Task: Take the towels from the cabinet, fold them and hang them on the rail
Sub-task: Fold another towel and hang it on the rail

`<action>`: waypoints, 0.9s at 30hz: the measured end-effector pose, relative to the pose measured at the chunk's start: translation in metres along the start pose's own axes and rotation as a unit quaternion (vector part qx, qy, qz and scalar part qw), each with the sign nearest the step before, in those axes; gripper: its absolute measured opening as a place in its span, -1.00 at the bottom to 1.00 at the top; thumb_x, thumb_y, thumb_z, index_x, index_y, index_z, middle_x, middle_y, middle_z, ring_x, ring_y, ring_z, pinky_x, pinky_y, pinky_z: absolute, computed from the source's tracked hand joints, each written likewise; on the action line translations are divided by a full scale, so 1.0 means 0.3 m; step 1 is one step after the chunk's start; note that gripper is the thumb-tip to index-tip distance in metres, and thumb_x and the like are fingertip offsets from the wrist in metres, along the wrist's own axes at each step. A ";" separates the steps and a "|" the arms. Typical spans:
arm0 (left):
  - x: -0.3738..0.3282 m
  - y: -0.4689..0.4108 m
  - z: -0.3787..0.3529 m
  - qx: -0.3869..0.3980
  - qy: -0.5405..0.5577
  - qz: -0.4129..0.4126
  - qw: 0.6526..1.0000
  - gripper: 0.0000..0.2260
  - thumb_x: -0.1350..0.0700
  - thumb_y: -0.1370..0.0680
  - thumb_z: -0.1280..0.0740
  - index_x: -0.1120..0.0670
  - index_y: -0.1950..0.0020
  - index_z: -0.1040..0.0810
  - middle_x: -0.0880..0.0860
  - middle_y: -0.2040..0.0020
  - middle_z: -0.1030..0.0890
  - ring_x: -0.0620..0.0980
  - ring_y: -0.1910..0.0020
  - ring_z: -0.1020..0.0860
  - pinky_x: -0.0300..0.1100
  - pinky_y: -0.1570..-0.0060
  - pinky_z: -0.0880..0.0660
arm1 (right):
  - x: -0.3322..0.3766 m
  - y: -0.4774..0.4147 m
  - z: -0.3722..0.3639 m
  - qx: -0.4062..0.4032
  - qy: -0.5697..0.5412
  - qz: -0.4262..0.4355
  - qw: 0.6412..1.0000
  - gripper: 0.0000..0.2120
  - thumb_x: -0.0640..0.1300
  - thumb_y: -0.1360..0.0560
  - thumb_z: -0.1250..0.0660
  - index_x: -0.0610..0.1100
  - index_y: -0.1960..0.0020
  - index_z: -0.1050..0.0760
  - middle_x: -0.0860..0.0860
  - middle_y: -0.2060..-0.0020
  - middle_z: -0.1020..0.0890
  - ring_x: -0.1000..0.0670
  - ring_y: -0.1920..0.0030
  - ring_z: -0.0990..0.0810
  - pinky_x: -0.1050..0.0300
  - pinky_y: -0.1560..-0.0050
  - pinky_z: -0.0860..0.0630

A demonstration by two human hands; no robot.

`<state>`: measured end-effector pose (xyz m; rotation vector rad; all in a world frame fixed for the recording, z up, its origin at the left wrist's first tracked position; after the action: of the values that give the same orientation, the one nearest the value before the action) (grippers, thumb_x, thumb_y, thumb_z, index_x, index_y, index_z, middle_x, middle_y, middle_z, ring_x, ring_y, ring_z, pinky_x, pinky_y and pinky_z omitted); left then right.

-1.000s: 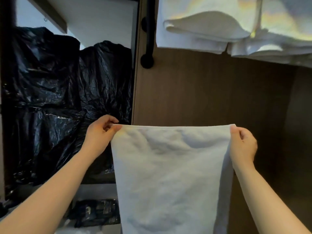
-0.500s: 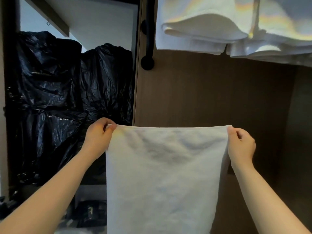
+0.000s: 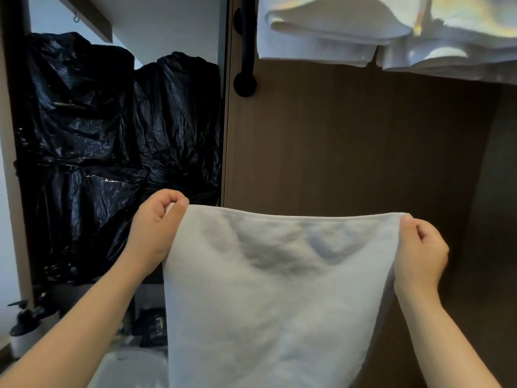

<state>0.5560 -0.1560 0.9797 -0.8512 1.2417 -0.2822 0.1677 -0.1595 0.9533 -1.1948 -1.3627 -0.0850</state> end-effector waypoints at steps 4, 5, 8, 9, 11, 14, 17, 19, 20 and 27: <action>-0.020 0.014 0.024 -0.013 0.013 -0.018 1.000 -0.91 0.14 -0.56 -0.32 0.00 0.13 -0.53 0.07 0.29 -0.49 -0.06 0.33 -0.42 -0.18 0.30 -0.40 | 0.006 0.027 0.040 -0.004 -0.012 -0.020 1.000 -0.70 0.09 -0.56 -0.23 0.01 0.31 -0.48 0.12 0.42 -0.53 0.13 0.37 -0.50 0.19 0.34 -0.43; -0.007 0.014 0.024 -0.013 0.011 -0.012 1.000 -0.90 0.16 -0.57 -0.32 0.00 0.13 -0.54 0.08 0.30 -0.49 -0.05 0.34 -0.42 -0.17 0.31 -0.40 | -0.001 0.029 0.047 -0.001 -0.008 -0.026 1.000 -0.70 0.09 -0.55 -0.25 0.01 0.32 -0.48 0.12 0.43 -0.53 0.15 0.40 -0.51 0.20 0.36 -0.43; 0.093 0.027 0.001 -0.016 -0.038 0.040 0.998 -0.93 0.13 -0.55 -0.35 -0.01 0.13 -0.55 0.11 0.29 -0.56 -0.05 0.33 -0.48 -0.14 0.27 -0.45 | -0.062 0.032 0.052 0.027 0.041 -0.052 0.997 -0.71 0.07 -0.54 -0.28 -0.04 0.30 -0.52 0.10 0.42 -0.57 0.15 0.38 -0.54 0.21 0.36 -0.42; 0.141 0.040 -0.011 -0.015 -0.060 0.065 0.996 -0.93 0.11 -0.54 -0.36 -0.03 0.14 -0.56 0.08 0.27 -0.60 -0.05 0.31 -0.52 -0.18 0.26 -0.46 | -0.095 0.039 0.048 0.044 0.067 -0.063 0.995 -0.71 0.05 -0.55 -0.29 -0.06 0.28 -0.53 0.09 0.40 -0.58 0.11 0.33 -0.56 0.21 0.34 -0.42; 0.244 0.093 -0.039 -0.001 -0.111 0.110 0.988 -0.90 0.11 -0.53 -0.37 -0.06 0.17 -0.57 -0.04 0.22 -0.62 -0.11 0.23 -0.56 -0.29 0.28 -0.40 | -0.182 0.077 0.041 0.083 0.121 -0.087 0.985 -0.73 0.01 -0.57 -0.28 -0.07 0.26 -0.55 0.01 0.34 -0.59 0.01 0.25 -0.57 0.22 0.32 -0.41; 0.394 0.211 -0.083 0.013 -0.152 0.184 0.971 -0.91 0.05 -0.51 -0.41 -0.03 0.20 -0.61 -0.09 0.25 -0.63 -0.11 0.21 -0.58 -0.28 0.31 -0.39 | -0.337 0.174 0.043 0.124 0.184 -0.133 0.966 -0.75 -0.03 -0.59 -0.27 -0.06 0.24 -0.54 0.00 0.28 -0.59 0.01 0.20 -0.56 0.25 0.30 -0.39; 0.508 0.324 -0.125 -0.003 -0.159 0.261 0.952 -0.76 -0.02 -0.45 -0.48 0.13 0.30 -0.64 0.01 0.39 -0.64 -0.01 0.31 -0.61 -0.21 0.35 -0.46 | -0.470 0.268 0.060 0.140 0.216 -0.180 0.949 -0.78 -0.04 -0.59 -0.28 -0.08 0.19 -0.55 -0.01 0.25 -0.59 0.01 0.17 -0.56 0.22 0.25 -0.41; 0.551 0.380 -0.157 -0.004 -0.162 0.305 0.939 -0.68 -0.06 -0.42 -0.50 0.18 0.33 -0.64 0.07 0.42 -0.63 0.01 0.37 -0.60 -0.18 0.39 -0.46 | -0.530 0.322 0.071 0.150 0.223 -0.196 0.943 -0.79 -0.04 -0.59 -0.28 -0.11 0.16 -0.56 -0.03 0.24 -0.60 -0.01 0.17 -0.57 0.24 0.26 -0.41; 0.564 0.398 -0.172 -0.001 -0.166 0.318 0.933 -0.68 -0.08 -0.41 -0.51 0.17 0.33 -0.66 0.05 0.42 -0.64 0.00 0.37 -0.60 -0.17 0.38 -0.47 | -0.548 0.345 0.073 0.154 0.223 -0.197 0.942 -0.80 -0.04 -0.59 -0.29 -0.11 0.15 -0.56 -0.03 0.24 -0.60 -0.01 0.17 -0.57 0.24 0.26 -0.41; 0.593 0.452 -0.233 0.002 -0.108 0.375 0.921 -0.74 -0.07 -0.43 -0.49 0.12 0.29 -0.69 0.05 0.32 -0.69 0.08 0.22 -0.66 0.04 0.00 -0.59 | -0.526 0.419 0.055 0.172 0.194 -0.164 0.952 -0.83 -0.04 -0.57 -0.30 -0.04 0.17 -0.55 0.01 0.26 -0.61 0.05 0.20 -0.57 0.23 0.27 -0.43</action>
<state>0.5185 -0.2037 0.7533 -0.3383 1.2650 0.4179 0.1923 -0.1801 0.7533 -0.6120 -1.1534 -0.2918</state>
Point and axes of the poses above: each hand's wrist, its own y-axis away from the middle knuckle, its own z-axis out of the back of the hand, x = y × z, the point moved 2 cm from there along -y, towards the middle knuckle
